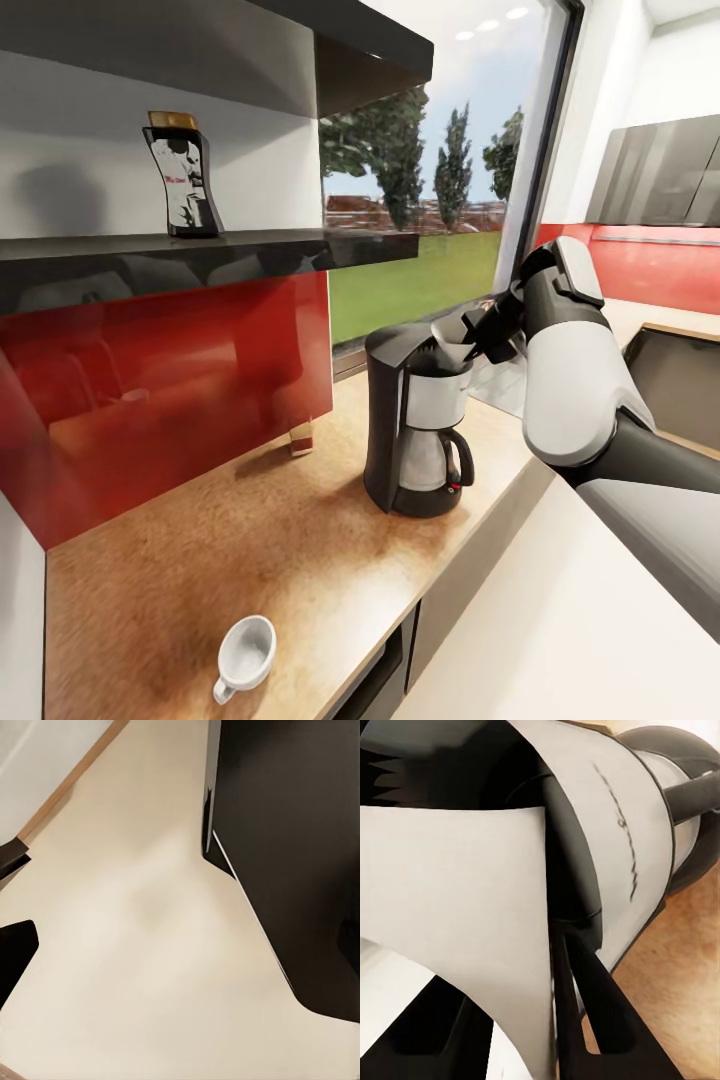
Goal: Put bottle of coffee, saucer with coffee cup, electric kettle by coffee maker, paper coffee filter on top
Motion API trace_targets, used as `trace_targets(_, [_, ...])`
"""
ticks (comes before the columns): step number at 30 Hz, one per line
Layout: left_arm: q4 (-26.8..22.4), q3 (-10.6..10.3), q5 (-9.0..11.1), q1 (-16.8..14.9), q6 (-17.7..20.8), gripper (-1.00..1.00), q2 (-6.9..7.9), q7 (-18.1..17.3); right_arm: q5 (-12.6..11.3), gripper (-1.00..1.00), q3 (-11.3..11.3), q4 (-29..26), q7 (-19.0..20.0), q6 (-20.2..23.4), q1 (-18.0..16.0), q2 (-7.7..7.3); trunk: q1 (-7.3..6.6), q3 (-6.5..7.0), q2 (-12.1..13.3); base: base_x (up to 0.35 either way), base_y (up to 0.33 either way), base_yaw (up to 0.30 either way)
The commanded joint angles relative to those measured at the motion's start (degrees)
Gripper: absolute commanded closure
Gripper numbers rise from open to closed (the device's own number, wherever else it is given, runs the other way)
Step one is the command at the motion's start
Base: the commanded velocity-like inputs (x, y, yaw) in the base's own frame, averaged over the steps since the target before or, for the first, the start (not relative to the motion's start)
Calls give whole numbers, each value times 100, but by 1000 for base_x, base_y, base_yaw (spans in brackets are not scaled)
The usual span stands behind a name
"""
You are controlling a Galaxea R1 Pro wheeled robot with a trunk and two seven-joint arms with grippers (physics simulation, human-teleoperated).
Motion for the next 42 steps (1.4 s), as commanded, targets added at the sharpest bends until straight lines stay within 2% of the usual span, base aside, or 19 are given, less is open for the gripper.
trace_targets(1, [8, -6, 32, -4, -30, -100, 0, 6, -16, 100, -26, -7, -37, 61, -5, 5, 4, -12, -12, 0, 0, 0])
trace_targets(40, [8, -5, 32, -4, -36, -100, 0, 6, -8, 100, -26, -5, -28, 61, 9, 5, 4, -12, -12, 11, 18, 0])
trace_targets(41, [8, -5, 32, -4, -36, -100, 0, 6, -8, -100, -26, -5, -28, 61, 9, 5, 4, -12, -12, 0, 0, 0])
trace_targets(42, [8, -5, 32, -4, -36, -100, 0, 6, -7, -100, -26, -5, -28, 61, 9, 5, 4, -12, -12, 0, 0, 0])
